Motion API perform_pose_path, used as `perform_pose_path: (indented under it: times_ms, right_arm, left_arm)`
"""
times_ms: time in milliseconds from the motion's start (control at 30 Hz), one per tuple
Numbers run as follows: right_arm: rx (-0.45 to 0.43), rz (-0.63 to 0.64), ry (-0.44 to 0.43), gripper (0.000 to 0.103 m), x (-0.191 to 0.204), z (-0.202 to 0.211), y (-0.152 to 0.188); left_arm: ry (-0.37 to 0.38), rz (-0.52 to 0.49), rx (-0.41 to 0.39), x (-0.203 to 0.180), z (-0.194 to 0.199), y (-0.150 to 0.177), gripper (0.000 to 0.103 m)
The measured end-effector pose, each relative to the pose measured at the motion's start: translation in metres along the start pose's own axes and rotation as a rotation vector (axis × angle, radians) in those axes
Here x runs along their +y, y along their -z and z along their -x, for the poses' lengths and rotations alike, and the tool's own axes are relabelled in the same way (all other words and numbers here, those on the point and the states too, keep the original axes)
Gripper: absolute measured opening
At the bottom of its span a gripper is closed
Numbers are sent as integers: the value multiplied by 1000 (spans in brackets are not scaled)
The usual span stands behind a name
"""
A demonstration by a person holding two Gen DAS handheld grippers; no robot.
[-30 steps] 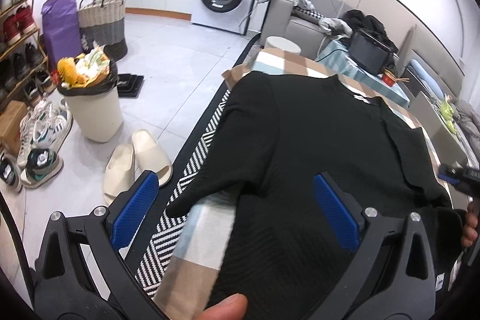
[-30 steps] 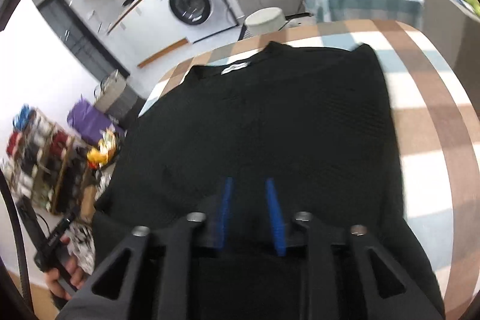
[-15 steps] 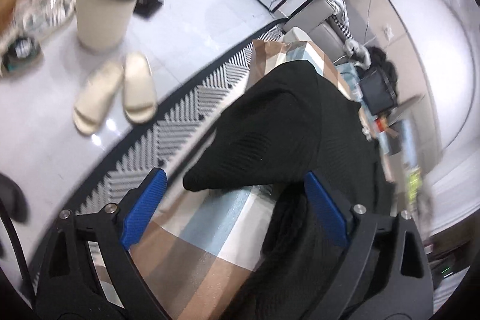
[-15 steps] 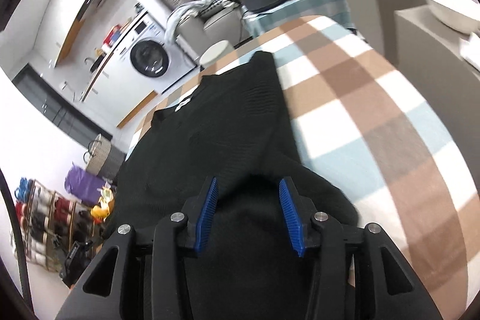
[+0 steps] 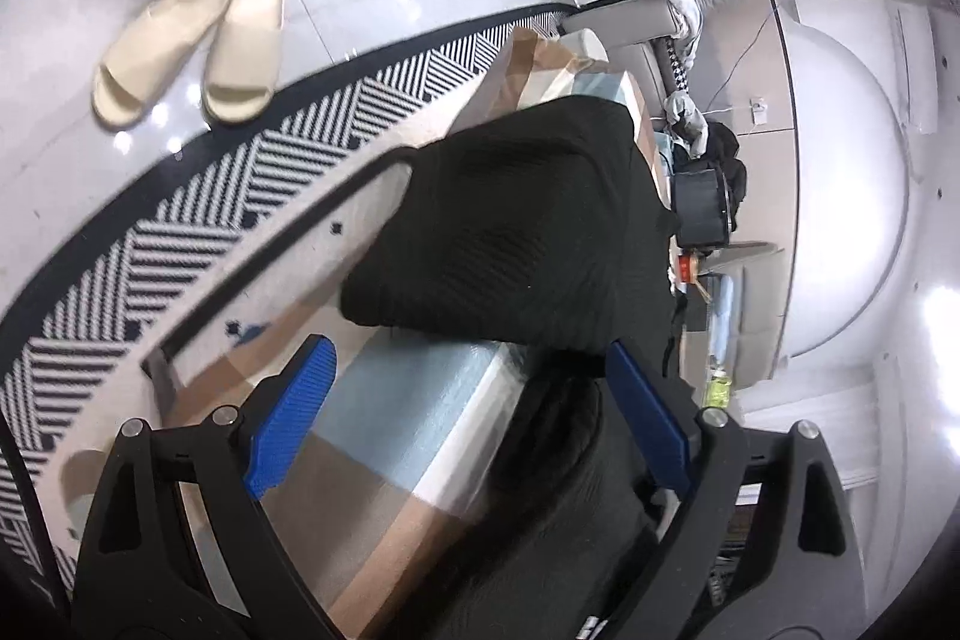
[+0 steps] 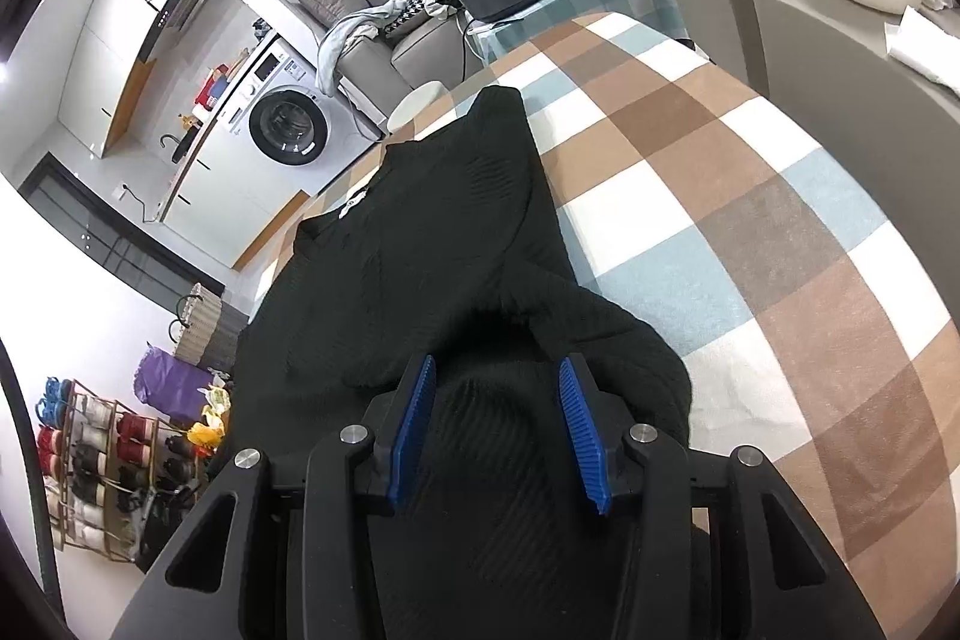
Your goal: Fold small clothes
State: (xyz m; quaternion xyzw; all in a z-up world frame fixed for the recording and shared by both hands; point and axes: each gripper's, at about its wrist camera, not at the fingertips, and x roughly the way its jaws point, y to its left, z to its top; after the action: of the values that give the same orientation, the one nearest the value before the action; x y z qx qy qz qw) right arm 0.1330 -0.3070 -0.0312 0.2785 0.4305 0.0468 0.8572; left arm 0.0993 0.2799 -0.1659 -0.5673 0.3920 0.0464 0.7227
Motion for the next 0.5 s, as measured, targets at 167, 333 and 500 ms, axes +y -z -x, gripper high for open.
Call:
perform_pose_path:
  times_ms: [167, 333, 500]
  right_arm:
    - [-12, -9, -3, 44, 0, 4, 2]
    - [-36, -48, -1, 44, -9, 12, 6]
    - [-62, -59, -23, 44, -16, 21, 11]
  left_arm:
    - [24, 2, 31, -10, -27, -12, 85]
    - [74, 56, 23, -14, -49, -28, 46]
    - [5, -12, -112, -40, -41, -35, 8]
